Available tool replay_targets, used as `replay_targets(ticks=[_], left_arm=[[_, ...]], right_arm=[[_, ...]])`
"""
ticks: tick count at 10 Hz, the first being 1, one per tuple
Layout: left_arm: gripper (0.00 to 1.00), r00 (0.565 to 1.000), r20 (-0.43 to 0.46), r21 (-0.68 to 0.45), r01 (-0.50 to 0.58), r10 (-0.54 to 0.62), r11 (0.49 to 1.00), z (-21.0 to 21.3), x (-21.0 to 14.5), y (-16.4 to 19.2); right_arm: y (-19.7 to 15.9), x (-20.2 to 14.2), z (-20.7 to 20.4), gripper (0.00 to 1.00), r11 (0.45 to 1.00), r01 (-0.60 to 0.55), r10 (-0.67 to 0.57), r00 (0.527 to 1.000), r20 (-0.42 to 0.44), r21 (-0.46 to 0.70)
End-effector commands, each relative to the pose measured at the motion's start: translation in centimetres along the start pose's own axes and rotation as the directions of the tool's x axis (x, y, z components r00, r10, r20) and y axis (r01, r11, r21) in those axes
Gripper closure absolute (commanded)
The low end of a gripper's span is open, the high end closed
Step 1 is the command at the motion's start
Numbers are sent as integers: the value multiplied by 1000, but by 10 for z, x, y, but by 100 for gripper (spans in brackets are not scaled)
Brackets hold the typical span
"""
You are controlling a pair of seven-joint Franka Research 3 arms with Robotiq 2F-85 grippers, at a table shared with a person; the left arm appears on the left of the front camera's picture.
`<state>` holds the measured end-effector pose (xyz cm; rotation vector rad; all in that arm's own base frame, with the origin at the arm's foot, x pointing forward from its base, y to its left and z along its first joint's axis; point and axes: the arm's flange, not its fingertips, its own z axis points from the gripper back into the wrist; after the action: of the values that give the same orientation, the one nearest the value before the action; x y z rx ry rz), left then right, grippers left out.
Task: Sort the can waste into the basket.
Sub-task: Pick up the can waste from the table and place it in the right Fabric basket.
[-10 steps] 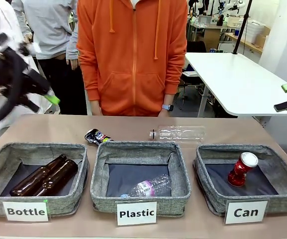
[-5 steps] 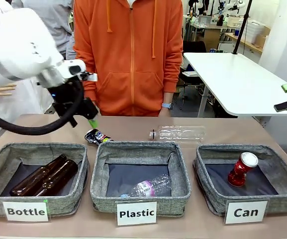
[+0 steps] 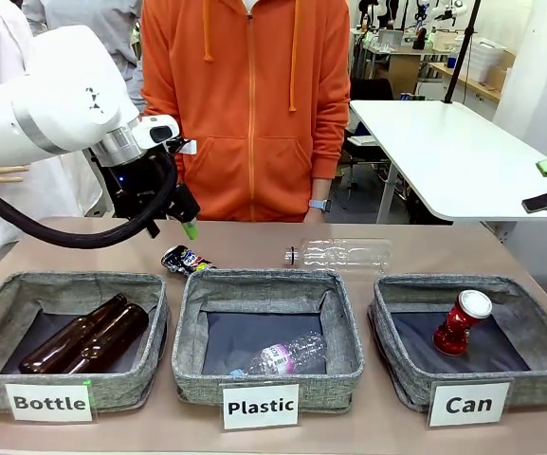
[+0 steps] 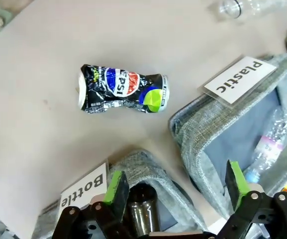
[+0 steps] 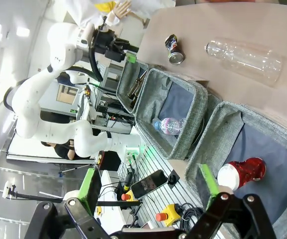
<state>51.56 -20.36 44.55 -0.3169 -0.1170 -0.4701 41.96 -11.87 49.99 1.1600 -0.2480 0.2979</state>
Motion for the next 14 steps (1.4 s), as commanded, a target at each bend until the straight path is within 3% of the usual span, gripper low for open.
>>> replay_targets(ticks=[1,2,4,6,7,8,10,11,13,14], left_arm=[[0,1000,-6,5,30,-30,1000,1,-9,-2],[0,1000,0,0,0,0,1000,0,0,0],[0,979,-57,67,201,-197,977,5,25,8],[0,879,-84,51,474,-469,879,6,38,9],[0,751,-109,36,658,-652,752,6,41,9],[0,517,-153,-54,847,-842,530,4,39,12],[0,109,-162,-284,947,-981,152,-5,35,21],[0,-44,-101,-327,945,-994,-9,-8,34,25],[0,-240,-100,-338,921,-966,-194,-20,36,25],[0,-276,-71,-324,915,-959,-239,-26,39,20]], right_arm=[[1,-2,2,0,1000,-14,14,1000,-6,1],[1,-2,2,0,1000,-14,14,1000,-6,1],[1,-2,2,0,1000,-14,14,1000,-6,1],[1,-2,2,0,1000,-14,14,1000,-6,1],[1,-2,2,0,1000,-14,14,1000,-6,1],[1,-2,2,0,1000,-14,14,1000,-6,1],[1,-2,2,0,1000,-14,14,1000,-6,1],[1,-2,2,0,1000,-14,14,1000,-6,1],[1,-2,2,0,1000,-14,14,1000,-6,1],[1,-2,2,0,1000,-14,14,1000,-6,1]])
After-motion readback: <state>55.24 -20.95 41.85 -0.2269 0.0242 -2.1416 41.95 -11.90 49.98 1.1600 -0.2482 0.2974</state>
